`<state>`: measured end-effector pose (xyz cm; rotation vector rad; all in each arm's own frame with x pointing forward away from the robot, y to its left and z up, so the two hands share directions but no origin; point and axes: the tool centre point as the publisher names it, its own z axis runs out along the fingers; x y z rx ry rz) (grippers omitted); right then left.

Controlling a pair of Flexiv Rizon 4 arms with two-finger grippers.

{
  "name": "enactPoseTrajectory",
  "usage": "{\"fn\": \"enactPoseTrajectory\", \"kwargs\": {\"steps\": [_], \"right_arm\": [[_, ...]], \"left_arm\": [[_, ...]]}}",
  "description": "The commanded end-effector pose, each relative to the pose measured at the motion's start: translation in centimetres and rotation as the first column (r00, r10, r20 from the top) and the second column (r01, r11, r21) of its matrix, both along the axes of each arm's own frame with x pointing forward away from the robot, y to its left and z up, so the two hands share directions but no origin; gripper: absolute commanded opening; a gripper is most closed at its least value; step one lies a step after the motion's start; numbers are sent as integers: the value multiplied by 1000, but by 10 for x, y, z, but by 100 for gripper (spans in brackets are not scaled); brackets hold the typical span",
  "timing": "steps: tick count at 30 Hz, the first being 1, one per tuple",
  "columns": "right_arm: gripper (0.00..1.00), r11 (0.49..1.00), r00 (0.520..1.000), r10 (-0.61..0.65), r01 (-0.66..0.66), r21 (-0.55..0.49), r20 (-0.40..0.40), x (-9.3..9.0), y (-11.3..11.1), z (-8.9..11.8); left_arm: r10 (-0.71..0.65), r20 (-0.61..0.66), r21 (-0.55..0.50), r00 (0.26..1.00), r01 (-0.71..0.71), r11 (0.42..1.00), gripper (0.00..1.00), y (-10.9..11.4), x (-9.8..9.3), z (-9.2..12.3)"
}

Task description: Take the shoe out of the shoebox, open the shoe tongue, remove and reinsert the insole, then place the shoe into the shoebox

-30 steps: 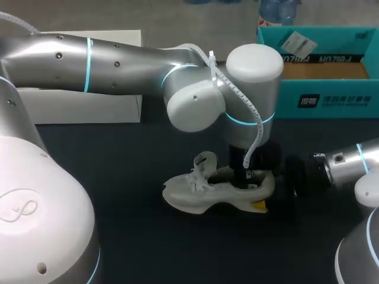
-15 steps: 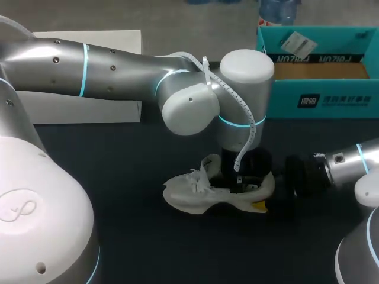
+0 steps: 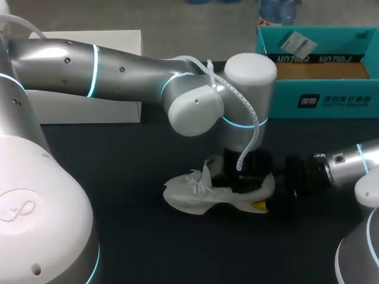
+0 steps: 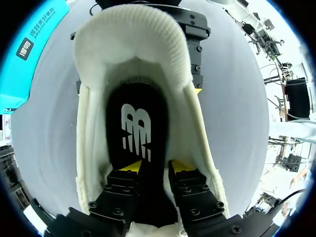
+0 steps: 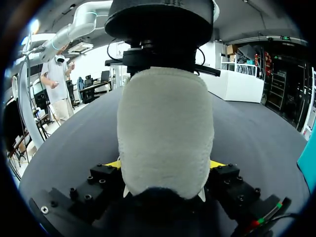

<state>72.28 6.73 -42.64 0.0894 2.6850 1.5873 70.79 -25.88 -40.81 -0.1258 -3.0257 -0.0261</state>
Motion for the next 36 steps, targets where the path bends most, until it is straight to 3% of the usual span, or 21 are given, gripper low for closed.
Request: {"fn": "enactPoseTrajectory", "kwargs": {"steps": [1,11,17,27,36], "right_arm": [[0,1000,1000,-1,1,-3,-1,1,2,1],[0,1000,1000,-1,1,-3,-1,1,2,1],[0,1000,1000,-1,1,-3,-1,1,2,1],[0,1000,1000,-1,1,-3,-1,1,2,1],[0,1000,1000,-1,1,-3,-1,1,2,1]], "left_arm": [[-3,43,-19,999,4,1000,44,-5,-4,-18],[61,208,-21,976,-58,998,0,-7,4,-41],[100,243,-30,965,-96,995,0,-3,8,-44],[232,168,-159,958,-206,965,0,17,25,4],[256,73,-231,964,-233,945,0,25,20,28]]}}
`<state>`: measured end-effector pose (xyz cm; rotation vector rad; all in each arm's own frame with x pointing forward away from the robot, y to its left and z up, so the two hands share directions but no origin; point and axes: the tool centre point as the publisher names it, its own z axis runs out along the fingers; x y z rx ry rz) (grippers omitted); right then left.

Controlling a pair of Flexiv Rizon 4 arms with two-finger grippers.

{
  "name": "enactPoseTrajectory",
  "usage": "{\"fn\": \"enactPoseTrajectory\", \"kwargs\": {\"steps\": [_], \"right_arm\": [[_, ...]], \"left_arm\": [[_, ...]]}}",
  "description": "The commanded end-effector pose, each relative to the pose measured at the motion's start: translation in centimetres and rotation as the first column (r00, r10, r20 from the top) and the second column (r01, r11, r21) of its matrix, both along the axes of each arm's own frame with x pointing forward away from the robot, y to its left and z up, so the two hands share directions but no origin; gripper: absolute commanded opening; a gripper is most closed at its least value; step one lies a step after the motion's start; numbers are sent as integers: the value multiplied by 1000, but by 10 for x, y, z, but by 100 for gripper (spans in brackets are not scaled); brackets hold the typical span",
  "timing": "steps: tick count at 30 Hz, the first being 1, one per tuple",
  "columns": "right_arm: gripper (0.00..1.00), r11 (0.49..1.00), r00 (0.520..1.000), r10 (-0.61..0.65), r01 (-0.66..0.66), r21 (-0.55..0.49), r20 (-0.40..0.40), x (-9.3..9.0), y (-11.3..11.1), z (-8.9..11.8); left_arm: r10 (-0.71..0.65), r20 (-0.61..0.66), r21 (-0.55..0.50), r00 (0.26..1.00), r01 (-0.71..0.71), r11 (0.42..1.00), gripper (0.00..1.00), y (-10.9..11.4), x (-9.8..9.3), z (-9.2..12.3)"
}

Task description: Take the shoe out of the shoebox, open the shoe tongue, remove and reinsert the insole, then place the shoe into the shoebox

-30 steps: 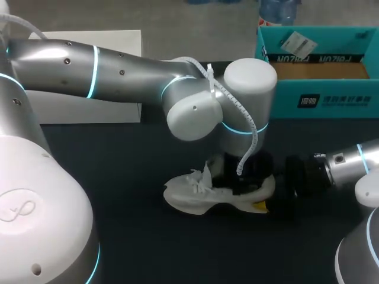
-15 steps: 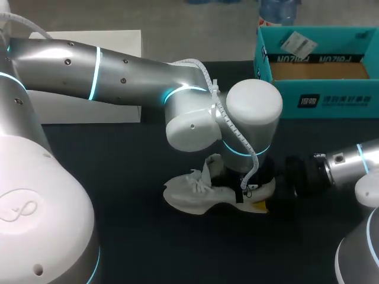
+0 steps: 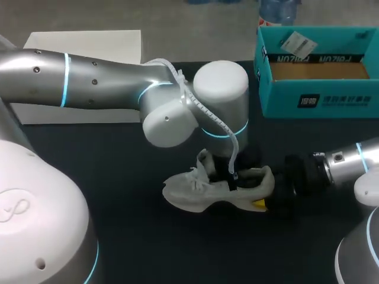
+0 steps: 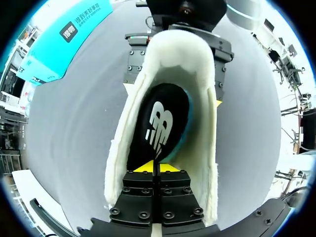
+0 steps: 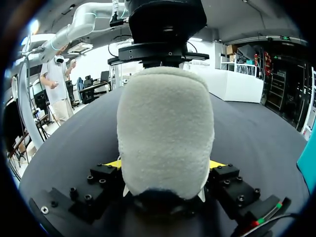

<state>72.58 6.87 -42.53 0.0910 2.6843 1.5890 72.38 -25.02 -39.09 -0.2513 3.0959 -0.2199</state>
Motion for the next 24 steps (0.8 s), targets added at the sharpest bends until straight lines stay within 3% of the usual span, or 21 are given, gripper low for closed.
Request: {"fn": "enactPoseTrajectory", "kwargs": {"steps": [1,9,13,24], "right_arm": [[0,1000,1000,-1,1,-5,0,-2,0,0],[0,1000,1000,-1,1,-5,0,-2,0,0],[0,1000,1000,-1,1,-5,0,-2,0,0],[0,1000,1000,-1,1,-5,0,-2,0,0]], "left_arm": [[-12,-37,-88,999,9,996,0,17,3,13],[-31,-118,-191,992,8,981,0,23,-1,32],[-84,-177,-296,981,29,955,0,21,-4,48],[-204,-179,-419,962,113,901,0,-21,-13,77]]}}
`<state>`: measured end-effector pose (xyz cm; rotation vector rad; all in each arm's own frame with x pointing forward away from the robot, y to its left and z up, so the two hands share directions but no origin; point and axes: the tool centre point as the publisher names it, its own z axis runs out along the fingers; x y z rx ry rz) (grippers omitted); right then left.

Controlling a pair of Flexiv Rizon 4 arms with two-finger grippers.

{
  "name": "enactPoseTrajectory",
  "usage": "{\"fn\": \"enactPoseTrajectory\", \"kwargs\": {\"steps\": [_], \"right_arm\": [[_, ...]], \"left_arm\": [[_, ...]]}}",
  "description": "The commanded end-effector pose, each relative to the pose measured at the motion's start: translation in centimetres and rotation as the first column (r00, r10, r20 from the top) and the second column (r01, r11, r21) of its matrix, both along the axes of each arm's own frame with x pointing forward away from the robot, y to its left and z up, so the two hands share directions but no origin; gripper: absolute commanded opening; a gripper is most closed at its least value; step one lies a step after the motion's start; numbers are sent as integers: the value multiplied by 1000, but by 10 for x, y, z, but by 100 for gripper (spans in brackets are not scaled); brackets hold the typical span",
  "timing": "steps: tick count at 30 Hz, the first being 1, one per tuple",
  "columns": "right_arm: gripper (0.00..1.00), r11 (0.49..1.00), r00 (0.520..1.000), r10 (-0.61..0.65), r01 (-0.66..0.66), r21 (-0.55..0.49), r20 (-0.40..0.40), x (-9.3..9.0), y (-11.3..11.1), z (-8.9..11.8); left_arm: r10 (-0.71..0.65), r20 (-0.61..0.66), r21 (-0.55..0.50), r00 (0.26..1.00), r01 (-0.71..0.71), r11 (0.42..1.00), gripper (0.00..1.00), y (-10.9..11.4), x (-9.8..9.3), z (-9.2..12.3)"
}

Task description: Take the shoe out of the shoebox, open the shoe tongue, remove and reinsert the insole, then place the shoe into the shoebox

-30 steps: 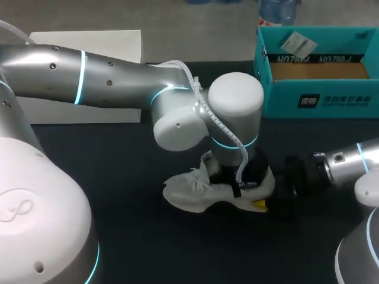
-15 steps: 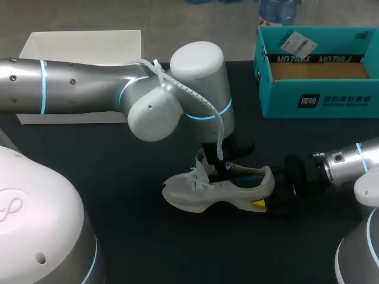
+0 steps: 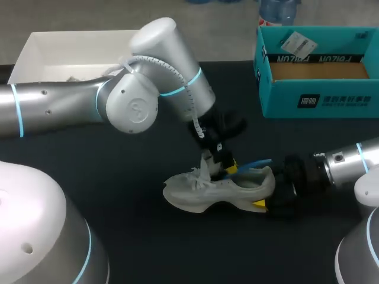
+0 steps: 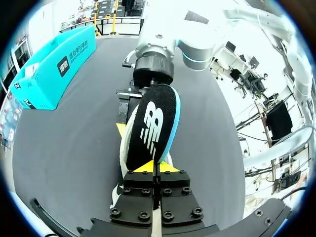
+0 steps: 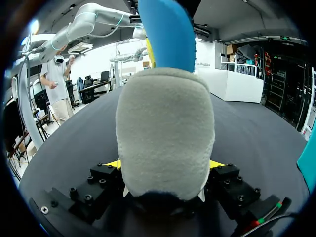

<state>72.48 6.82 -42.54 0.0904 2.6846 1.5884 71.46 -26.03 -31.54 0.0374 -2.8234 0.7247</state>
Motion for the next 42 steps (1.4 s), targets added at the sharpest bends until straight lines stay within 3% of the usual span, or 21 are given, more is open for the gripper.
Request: {"fn": "enactPoseTrajectory", "kwargs": {"steps": [1,8,13,15,18,23,25,28,34,37,42], "right_arm": [[0,1000,1000,-1,1,-4,-1,-1,1,0],[0,1000,1000,-1,1,-4,-1,-1,1,0],[0,1000,1000,-1,1,-4,-1,-1,1,0],[0,1000,1000,-1,1,-4,-1,-1,1,0],[0,1000,1000,-1,1,-4,-1,-1,1,0],[0,1000,1000,-1,1,-4,-1,-1,1,0],[0,1000,1000,-1,1,-4,-1,-1,1,0],[0,1000,1000,-1,1,-4,-1,-1,1,0],[0,1000,1000,-1,1,-4,-1,-1,1,0],[0,1000,1000,-1,1,-4,-1,-1,1,0],[0,1000,1000,-1,1,-4,-1,-1,1,0]], "left_arm": [[-16,-7,-53,1000,16,998,0,-14,-4,4],[-28,3,-76,1000,28,997,0,-34,-8,7],[-25,17,-79,1000,26,996,2,-35,-10,2],[-24,17,-78,1000,25,997,27,-33,-10,-1],[-5,25,-70,1000,6,998,49,-29,-11,-5],[27,76,-66,997,-22,998,50,-25,-14,-6],[40,80,-69,996,-35,997,60,-24,-14,-9],[60,102,-51,993,-55,997,48,-25,-13,-14],[82,126,-30,989,-78,996,36,-26,-10,-23],[84,126,-27,989,-81,996,0,-26,-9,-25],[95,135,-38,986,-90,995,0,-22,-11,-21]]}}
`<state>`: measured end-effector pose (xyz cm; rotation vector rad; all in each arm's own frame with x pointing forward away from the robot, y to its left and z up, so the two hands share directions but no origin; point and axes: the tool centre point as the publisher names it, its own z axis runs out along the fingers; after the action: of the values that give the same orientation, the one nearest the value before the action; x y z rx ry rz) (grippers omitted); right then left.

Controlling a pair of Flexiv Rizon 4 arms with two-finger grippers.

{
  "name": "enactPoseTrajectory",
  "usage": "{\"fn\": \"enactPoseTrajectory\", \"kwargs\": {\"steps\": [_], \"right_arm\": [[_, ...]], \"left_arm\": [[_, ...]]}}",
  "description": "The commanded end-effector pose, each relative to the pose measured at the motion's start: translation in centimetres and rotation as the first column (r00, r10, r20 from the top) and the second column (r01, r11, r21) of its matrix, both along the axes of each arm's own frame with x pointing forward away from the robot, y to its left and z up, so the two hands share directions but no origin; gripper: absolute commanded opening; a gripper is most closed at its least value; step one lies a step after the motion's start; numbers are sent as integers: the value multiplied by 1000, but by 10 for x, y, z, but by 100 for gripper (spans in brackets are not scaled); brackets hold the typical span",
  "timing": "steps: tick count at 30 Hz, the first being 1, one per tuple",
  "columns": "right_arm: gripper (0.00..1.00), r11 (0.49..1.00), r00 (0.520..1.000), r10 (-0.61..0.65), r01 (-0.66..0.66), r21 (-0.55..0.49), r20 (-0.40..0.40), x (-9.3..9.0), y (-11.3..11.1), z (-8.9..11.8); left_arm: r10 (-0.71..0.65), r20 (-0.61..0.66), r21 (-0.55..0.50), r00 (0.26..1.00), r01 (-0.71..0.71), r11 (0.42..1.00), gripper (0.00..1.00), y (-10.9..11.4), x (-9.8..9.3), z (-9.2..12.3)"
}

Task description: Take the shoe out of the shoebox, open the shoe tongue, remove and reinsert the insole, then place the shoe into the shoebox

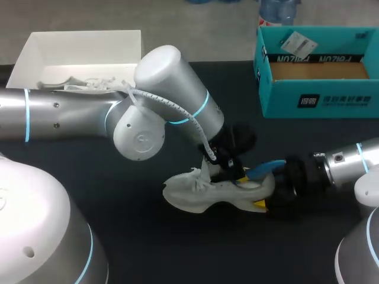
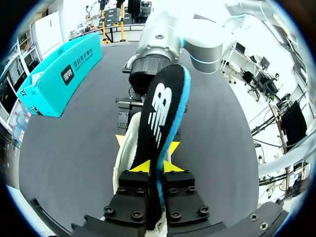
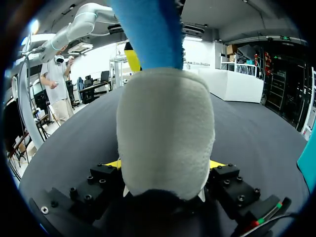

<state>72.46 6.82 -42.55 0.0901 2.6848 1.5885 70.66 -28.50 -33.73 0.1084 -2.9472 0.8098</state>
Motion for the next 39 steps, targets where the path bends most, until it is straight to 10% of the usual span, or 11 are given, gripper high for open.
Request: {"fn": "enactPoseTrajectory", "kwargs": {"steps": [1,23,39], "right_arm": [[0,1000,1000,-1,1,-4,-1,-1,1,0],[0,1000,1000,-1,1,-4,-1,-1,1,0],[0,1000,1000,-1,1,-4,-1,-1,1,0]], "left_arm": [[14,12,-7,1000,-14,1000,0,4,-3,3],[99,-40,-330,994,-107,938,0,10,-8,114],[78,-74,-401,994,-101,910,0,11,-10,132]]}}
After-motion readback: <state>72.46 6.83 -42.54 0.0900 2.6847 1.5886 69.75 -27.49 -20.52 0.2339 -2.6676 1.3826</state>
